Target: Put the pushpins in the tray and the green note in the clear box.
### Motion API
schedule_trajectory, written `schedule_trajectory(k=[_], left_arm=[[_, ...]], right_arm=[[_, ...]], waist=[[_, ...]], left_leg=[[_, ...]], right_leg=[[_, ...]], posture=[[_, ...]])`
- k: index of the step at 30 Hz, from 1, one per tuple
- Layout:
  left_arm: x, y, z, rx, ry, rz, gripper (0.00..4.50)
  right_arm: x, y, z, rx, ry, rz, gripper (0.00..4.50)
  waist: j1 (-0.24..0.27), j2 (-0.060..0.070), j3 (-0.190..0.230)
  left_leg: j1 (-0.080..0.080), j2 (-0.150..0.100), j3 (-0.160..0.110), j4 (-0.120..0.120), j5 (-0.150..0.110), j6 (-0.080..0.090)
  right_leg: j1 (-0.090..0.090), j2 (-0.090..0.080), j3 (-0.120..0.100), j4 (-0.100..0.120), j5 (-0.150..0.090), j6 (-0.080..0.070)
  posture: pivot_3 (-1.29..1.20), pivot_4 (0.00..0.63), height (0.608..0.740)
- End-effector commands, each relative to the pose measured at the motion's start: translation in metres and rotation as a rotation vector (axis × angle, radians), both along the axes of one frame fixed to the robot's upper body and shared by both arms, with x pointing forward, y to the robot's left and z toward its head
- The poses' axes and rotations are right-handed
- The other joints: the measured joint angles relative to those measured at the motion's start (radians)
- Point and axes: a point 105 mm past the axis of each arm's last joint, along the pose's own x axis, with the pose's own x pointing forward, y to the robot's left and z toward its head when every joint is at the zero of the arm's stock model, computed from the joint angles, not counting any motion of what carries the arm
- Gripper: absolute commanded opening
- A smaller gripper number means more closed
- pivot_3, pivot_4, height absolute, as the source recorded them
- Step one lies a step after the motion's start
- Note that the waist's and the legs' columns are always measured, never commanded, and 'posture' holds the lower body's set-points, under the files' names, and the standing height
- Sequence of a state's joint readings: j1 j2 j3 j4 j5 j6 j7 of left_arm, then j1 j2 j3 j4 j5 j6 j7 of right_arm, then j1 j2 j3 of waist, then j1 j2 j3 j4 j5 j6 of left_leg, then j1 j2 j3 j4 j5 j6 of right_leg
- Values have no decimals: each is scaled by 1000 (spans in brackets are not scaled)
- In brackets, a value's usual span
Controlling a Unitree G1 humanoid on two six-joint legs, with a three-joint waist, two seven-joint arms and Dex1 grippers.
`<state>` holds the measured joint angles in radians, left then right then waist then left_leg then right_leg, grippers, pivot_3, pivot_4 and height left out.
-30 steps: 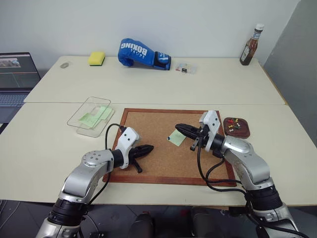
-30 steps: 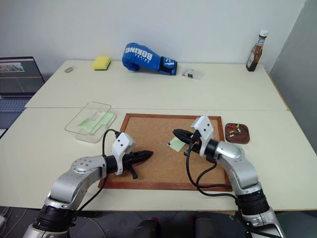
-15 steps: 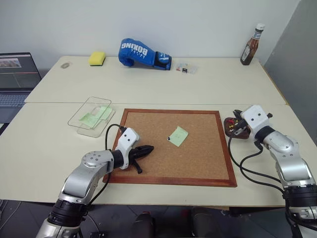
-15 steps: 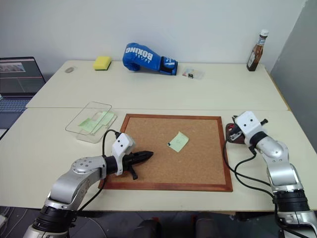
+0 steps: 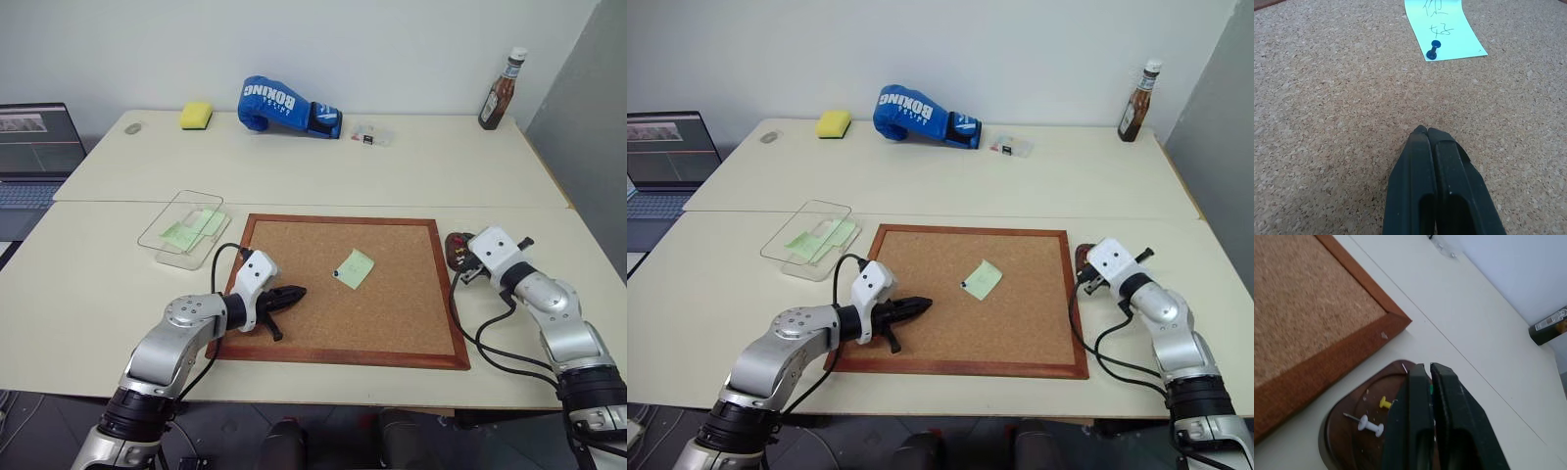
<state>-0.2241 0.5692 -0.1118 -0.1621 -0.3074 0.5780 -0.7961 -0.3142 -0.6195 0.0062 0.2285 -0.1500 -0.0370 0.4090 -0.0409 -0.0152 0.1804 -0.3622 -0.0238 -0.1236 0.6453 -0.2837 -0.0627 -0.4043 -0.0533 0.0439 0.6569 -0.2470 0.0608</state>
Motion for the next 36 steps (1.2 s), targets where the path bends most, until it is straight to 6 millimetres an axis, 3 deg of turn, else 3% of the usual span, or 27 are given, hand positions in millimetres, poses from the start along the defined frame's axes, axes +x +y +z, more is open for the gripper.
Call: schedule_trajectory(k=[1, 7, 36], left_arm=[[-5, 3, -13, 31, 47, 7, 0], [-5, 3, -13, 30, 47, 5, 0], [-3, 4, -11, 28, 47, 11, 0]], right_arm=[[2, -4, 10, -5, -46, -7, 1170], [1, -6, 8, -9, -50, -22, 2234], [3, -1, 21, -175, -144, 17, 2234]], waist=[[0, 0, 0], [0, 0, 0], [0, 0, 0]], left_leg=[[0, 0, 0, 0, 0, 0], [0, 0, 0, 0, 0, 0], [0, 0, 0, 0, 0, 0]], right_leg=[[0, 0, 0, 0, 0, 0], [0, 0, 0, 0, 0, 0], [0, 0, 0, 0, 0, 0]], posture=[[0, 150, 740], [0, 150, 740], [0, 150, 740]])
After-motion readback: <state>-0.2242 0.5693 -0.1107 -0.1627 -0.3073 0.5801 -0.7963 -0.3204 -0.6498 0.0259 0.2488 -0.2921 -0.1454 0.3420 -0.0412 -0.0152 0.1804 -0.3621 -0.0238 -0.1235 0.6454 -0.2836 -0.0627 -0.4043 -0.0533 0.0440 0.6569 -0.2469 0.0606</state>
